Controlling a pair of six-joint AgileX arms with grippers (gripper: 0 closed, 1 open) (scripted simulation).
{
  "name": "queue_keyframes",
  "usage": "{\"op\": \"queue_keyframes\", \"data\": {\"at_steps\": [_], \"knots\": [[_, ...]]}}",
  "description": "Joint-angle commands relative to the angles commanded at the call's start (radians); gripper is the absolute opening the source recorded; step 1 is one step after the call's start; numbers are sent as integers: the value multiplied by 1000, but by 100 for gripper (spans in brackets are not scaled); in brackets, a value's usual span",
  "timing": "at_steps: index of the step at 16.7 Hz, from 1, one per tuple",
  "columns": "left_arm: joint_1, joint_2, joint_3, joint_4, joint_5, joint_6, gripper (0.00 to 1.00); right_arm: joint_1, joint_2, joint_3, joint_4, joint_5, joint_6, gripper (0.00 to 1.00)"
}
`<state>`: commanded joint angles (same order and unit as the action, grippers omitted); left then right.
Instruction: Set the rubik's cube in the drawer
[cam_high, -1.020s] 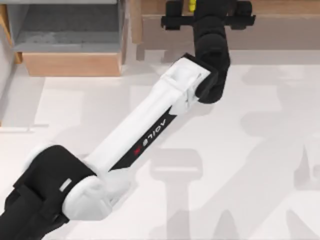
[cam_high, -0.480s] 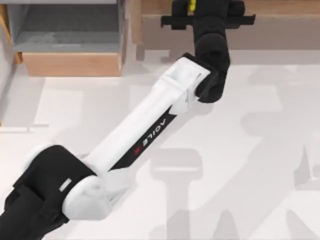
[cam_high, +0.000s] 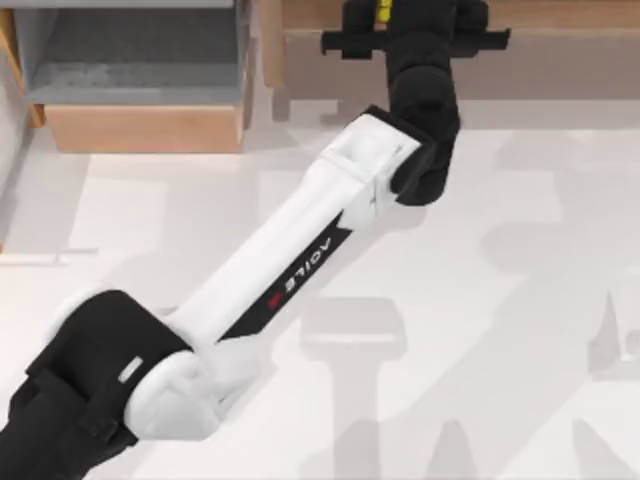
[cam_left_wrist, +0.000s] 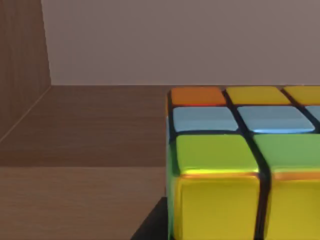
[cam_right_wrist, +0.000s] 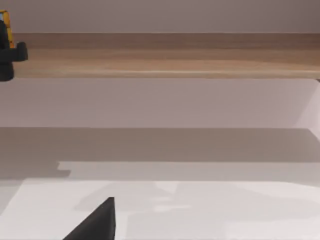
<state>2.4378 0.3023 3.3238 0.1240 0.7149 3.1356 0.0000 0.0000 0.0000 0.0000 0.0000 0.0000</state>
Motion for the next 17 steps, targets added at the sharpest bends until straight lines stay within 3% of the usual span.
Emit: {"op": "queue_keyframes", "data": {"at_steps": [4, 17], "knots": [[-10, 9, -2, -2, -2, 3, 0, 0, 0, 0, 0, 0, 0, 100], [-181, 201, -91, -61, -45, 3, 0, 0, 0, 0, 0, 0, 0, 100]]}}
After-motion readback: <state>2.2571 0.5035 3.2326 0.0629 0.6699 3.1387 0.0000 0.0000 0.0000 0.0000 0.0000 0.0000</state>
